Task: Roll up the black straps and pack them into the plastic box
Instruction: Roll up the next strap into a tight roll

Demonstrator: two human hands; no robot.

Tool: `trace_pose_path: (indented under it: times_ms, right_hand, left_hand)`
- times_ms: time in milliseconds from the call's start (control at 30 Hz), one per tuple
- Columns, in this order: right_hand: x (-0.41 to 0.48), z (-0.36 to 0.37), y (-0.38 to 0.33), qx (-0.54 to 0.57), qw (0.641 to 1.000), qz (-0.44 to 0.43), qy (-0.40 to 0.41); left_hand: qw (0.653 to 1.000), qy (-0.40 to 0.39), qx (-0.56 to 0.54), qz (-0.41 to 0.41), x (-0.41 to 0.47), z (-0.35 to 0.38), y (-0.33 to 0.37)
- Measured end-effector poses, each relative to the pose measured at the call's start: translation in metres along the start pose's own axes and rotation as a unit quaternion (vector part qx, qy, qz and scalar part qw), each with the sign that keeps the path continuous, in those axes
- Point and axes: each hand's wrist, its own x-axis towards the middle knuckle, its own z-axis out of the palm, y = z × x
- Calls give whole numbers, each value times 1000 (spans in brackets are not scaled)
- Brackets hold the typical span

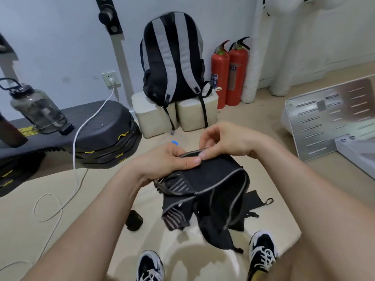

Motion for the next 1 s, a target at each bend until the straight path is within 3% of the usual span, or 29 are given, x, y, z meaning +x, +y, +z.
trace_pose_path:
  times_ms: [67, 100, 167, 233, 300, 433, 533, 600, 700, 767, 833, 933, 1000]
  right_hand:
    - [1, 6, 9, -12, 987, 16, 162]
    - [-3, 9, 11, 2, 983, 55, 173]
    - [-13, 24, 12, 86, 983, 161, 4]
    - [-18, 50, 16, 186, 944, 190, -193]
    - [-14, 75, 18, 331, 898, 157, -243]
    - [7, 87, 9, 578, 789, 139, -153]
    - [22, 71, -3, 643, 751, 145, -30]
    - [27, 54, -8, 625, 765, 149, 46]
    - [29, 34, -7, 604, 777, 144, 105]
    - [28, 28, -4, 580, 792, 139, 131]
    - [26, 27, -5, 561, 810, 115, 124]
    - [25, 34, -8, 487, 862, 50, 133]
    - [21, 37, -12, 399, 908, 0, 126]
  left_hand:
    - [997, 37, -72, -10, 0, 0, -2]
    - [993, 54, -106, -16, 0, 0, -3]
    - [983, 91, -158, -31, 0, -1, -5]
    - [971, 116, -206, -36, 1, -4, -11]
    - [965, 120, -232, -32, -2, 0, -12]
    - [960, 115, -256, 14, -14, 12, -14]
    - [982, 64, -170, 54, -26, 12, -23]
    - [993, 6, -109, 50, -32, 10, -33]
    - [994, -101, 35, -30, -39, 7, -46]
    - [963, -137, 215, -88, -38, 7, -55]
    - [927, -178, 319, -89, -32, 10, -65]
    - [903, -254, 340, -68, -22, 17, -71]
    - [949, -238, 207, -20, -19, 14, -63]
